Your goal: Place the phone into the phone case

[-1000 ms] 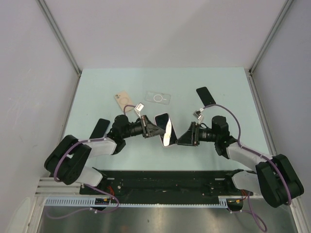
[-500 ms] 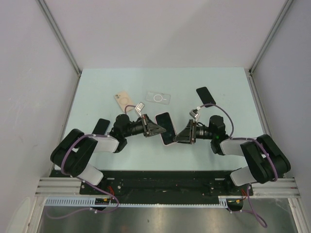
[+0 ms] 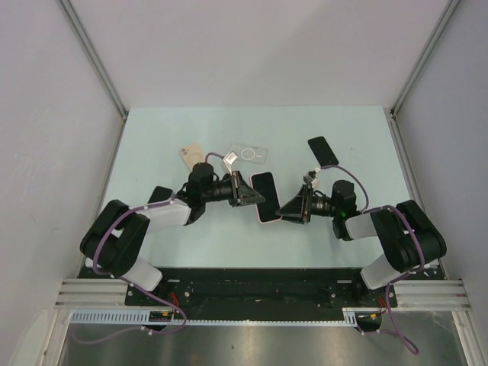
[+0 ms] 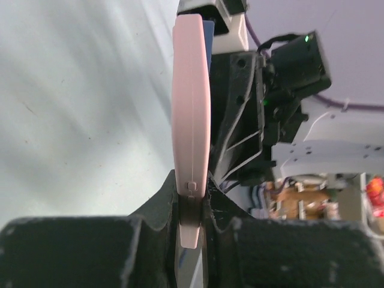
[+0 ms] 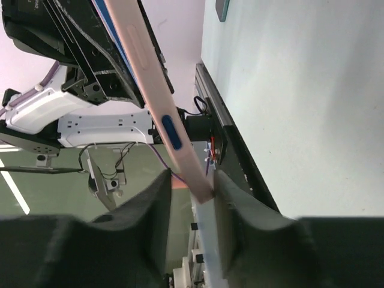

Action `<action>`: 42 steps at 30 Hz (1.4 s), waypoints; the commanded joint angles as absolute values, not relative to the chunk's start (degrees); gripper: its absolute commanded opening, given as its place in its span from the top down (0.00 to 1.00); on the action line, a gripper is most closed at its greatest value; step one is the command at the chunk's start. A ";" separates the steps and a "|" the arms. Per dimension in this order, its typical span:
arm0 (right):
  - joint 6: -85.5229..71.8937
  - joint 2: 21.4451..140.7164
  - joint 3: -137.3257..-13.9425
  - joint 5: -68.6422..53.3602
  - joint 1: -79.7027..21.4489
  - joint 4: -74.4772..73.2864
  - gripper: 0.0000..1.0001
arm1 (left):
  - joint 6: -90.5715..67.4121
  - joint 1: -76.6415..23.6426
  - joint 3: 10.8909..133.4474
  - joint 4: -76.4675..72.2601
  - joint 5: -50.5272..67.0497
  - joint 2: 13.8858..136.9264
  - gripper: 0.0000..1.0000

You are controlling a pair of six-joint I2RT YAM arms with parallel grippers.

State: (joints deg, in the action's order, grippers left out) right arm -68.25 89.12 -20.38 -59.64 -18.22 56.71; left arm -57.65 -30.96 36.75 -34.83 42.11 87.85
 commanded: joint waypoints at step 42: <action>-62.32 86.05 -32.61 -61.17 -16.17 50.90 1.00 | -86.92 -33.49 28.48 -88.42 62.14 104.50 1.00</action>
